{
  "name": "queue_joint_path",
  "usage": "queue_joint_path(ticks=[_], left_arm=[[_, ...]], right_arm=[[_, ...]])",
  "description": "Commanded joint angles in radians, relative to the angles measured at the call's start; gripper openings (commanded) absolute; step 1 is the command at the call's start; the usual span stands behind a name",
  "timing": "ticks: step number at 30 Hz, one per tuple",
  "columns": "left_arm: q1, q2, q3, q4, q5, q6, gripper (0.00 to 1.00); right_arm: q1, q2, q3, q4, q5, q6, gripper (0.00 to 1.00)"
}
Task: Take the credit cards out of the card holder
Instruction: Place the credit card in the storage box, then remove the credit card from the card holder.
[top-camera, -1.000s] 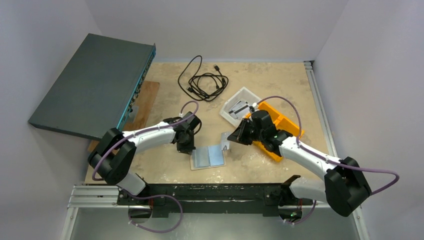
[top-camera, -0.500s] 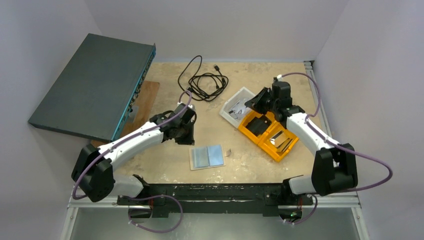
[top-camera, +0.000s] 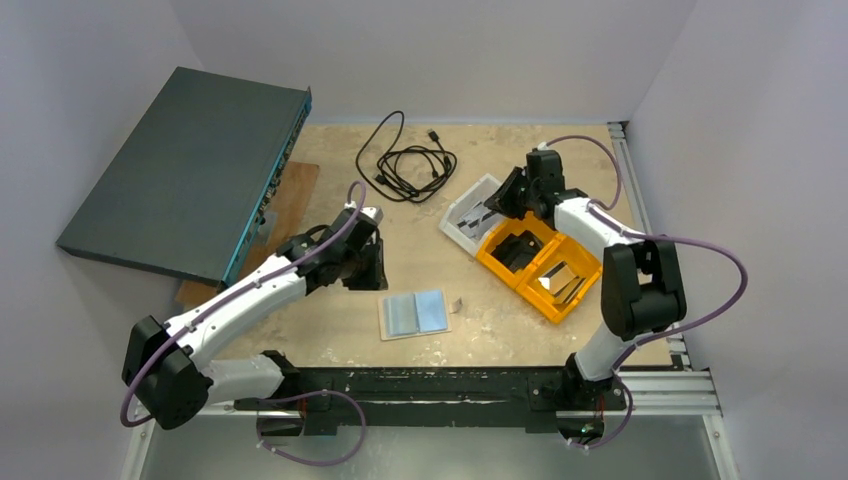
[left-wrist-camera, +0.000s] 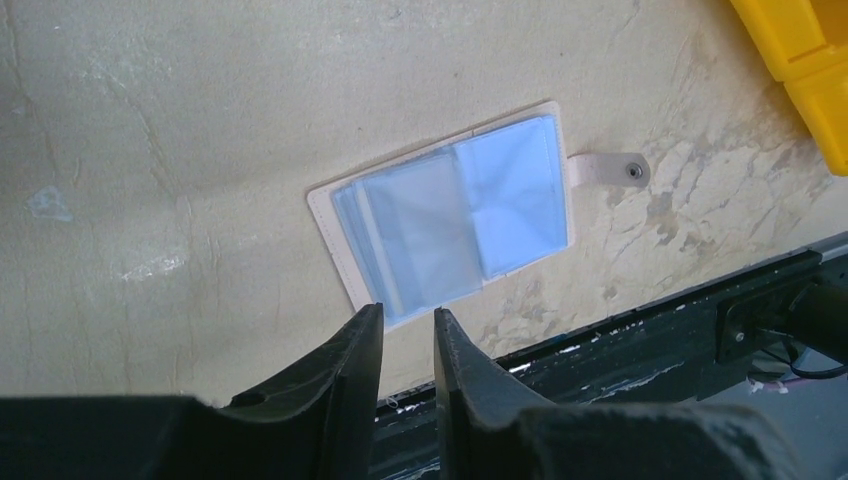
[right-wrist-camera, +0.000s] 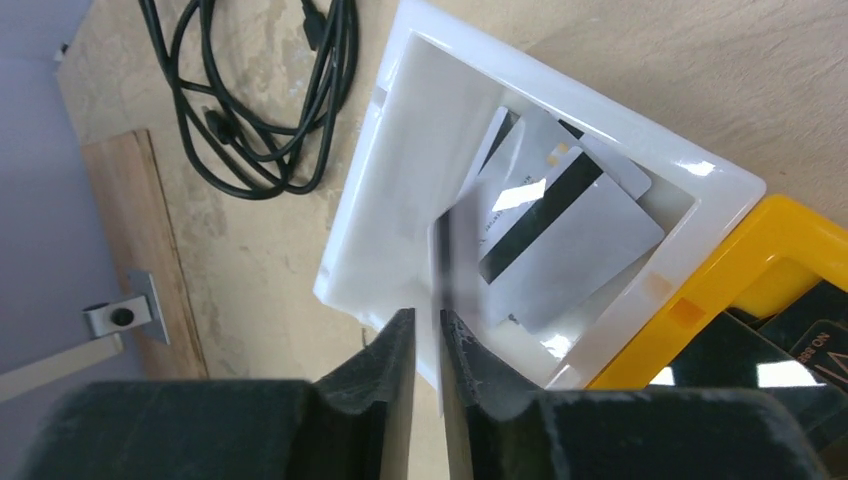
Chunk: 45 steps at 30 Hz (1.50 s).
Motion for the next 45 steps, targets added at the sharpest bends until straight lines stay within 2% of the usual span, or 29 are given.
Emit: queue_joint_path(ticks=[1, 6, 11, 15, 20, 24, 28, 32, 41, 45], left_arm=[[0.006, -0.031, -0.031, 0.023, 0.038, 0.008, 0.26], [0.006, -0.033, -0.057, 0.036, 0.042, -0.008, 0.28], [0.009, -0.046, -0.074, 0.014, 0.002, -0.03, 0.28], [0.046, -0.048, -0.078, -0.03, -0.052, -0.044, 0.28], [0.082, -0.073, -0.1, -0.055, -0.075, -0.064, 0.28], [0.119, -0.091, -0.116, -0.065, -0.063, -0.074, 0.27], [0.137, -0.11, -0.122, -0.075, -0.062, -0.075, 0.26], [0.148, -0.129, -0.131, -0.09, -0.057, -0.068, 0.26], [0.156, -0.122, -0.182, -0.031, 0.021, -0.053, 0.26], [0.156, -0.088, -0.203, 0.027, 0.084, -0.059, 0.26]], right_arm=[[0.0, 0.004, 0.082, -0.019, 0.022, -0.05, 0.21], [0.012, -0.024, 0.096, -0.052, 0.012, -0.083, 0.43], [0.092, -0.103, 0.069, -0.128, 0.056, -0.124, 0.47], [0.277, -0.178, 0.001, -0.178, 0.154, -0.13, 0.49], [0.526, -0.235, -0.111, -0.176, 0.265, -0.054, 0.52], [0.679, -0.205, -0.126, -0.173, 0.337, -0.012, 0.52], [0.805, -0.122, -0.075, -0.205, 0.427, -0.008, 0.53], [0.844, -0.025, -0.018, -0.224, 0.454, -0.017, 0.54], [0.848, 0.095, 0.022, -0.203, 0.381, -0.022, 0.53], [0.845, 0.112, 0.005, -0.194, 0.37, -0.024, 0.47]])
